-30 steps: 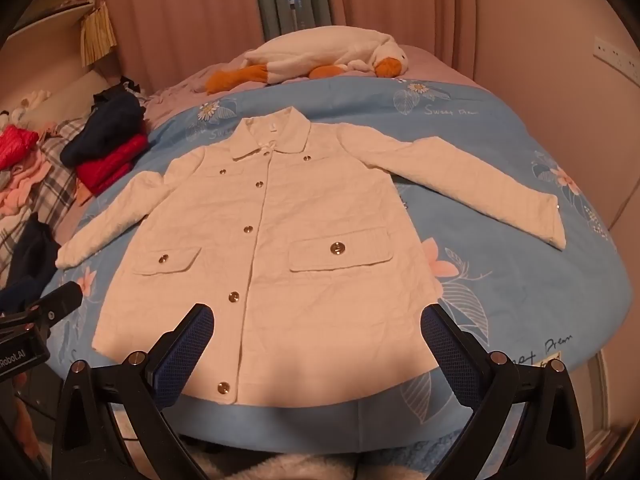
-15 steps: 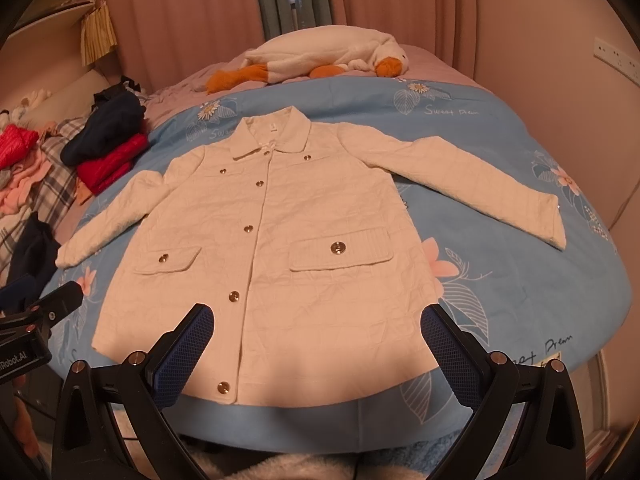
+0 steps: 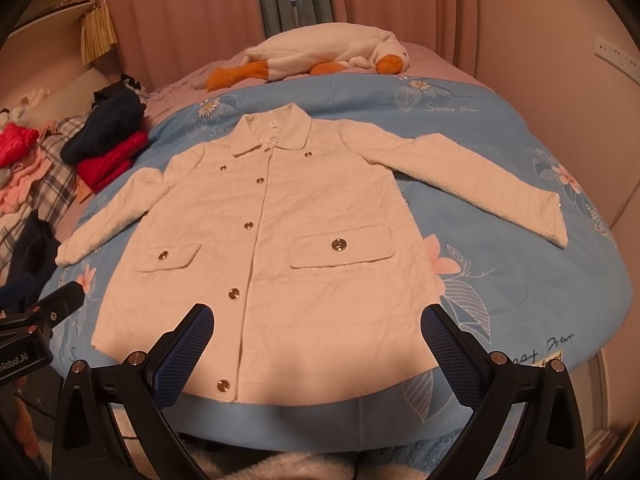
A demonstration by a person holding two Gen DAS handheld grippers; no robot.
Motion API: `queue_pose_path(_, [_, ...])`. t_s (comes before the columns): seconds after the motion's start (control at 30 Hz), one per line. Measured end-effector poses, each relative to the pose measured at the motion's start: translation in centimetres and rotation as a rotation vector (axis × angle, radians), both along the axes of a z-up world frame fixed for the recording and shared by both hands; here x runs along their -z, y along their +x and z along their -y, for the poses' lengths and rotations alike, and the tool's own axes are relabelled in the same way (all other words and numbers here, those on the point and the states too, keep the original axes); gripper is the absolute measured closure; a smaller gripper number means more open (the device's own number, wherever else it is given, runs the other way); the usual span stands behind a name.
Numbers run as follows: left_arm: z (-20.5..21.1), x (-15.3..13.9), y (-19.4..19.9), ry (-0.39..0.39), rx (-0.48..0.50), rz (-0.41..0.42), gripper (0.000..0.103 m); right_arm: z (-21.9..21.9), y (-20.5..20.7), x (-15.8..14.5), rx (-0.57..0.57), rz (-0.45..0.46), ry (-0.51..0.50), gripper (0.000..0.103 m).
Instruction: Fold large clothes
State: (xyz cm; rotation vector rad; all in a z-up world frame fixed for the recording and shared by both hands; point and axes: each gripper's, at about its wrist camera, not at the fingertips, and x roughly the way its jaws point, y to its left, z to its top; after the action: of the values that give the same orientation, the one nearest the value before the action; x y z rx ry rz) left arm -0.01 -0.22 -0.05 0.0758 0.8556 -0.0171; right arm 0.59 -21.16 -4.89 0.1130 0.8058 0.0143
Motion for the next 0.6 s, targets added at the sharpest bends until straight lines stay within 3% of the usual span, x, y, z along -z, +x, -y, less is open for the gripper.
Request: queue_pose_path(0.6, [-0.02,0.25,0.04,0.000,0.003,-0.004,0.000,0.02,0.14,0.16,0.000,-0.002,0.001,0.001])
